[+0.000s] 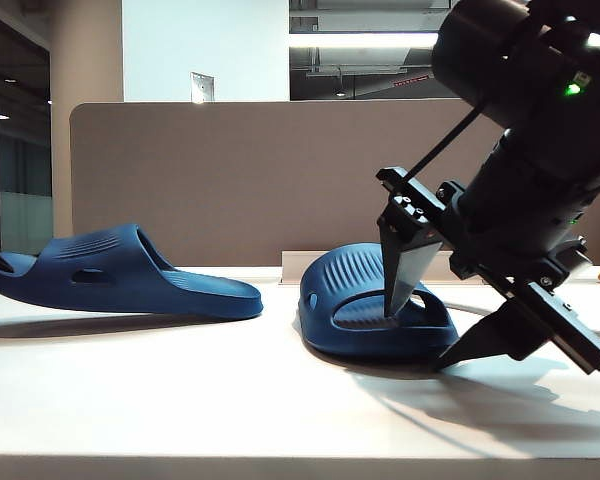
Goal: Interlock the pair of blue slippers on the table with their fronts facing up.
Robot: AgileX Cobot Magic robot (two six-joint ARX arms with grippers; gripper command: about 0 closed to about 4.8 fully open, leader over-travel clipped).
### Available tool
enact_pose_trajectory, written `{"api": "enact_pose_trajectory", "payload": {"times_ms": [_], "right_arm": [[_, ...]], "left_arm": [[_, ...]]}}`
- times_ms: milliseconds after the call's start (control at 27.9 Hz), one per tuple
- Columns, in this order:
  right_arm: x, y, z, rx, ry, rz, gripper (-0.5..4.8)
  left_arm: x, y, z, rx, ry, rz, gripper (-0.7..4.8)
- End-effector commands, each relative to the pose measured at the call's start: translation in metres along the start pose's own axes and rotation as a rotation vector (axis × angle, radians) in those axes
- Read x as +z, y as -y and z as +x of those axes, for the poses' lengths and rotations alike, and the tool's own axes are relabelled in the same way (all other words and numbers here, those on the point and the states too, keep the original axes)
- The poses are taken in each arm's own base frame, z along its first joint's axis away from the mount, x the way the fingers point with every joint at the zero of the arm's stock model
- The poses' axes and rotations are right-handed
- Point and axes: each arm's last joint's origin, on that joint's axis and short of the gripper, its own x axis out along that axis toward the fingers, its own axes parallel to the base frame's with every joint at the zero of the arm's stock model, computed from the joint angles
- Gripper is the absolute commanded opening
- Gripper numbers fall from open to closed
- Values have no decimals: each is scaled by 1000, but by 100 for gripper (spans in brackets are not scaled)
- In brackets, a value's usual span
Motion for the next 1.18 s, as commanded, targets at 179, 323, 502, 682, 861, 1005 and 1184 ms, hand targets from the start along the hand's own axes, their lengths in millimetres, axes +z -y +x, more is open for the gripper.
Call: {"api": "enact_pose_trajectory", "payload": {"times_ms": [179,323,502,682,861,1005,1184], "right_arm": [[0,4,8,-33,25,7,225],[-1,7,11,-52,28,17,173],[0,9,13,-75,63,18,65],[1,11,12,-92,92,-6,-1],[6,8,11,-79,137,-149,-1],[18,-5,-1,6,172,-315,-1],[45,-14,-32,101,183,-476,-1]], "left_arm": [[2,2,-1,-17,7,15,-6],[2,2,-1,-17,6,15,-6],[2,2,-1,-17,6,15,-6],[2,3,-1,-21,5,15,-6],[2,3,-1,-40,3,26,-6],[4,5,-1,-82,7,50,-6],[9,7,-4,-164,8,91,-6]]}}
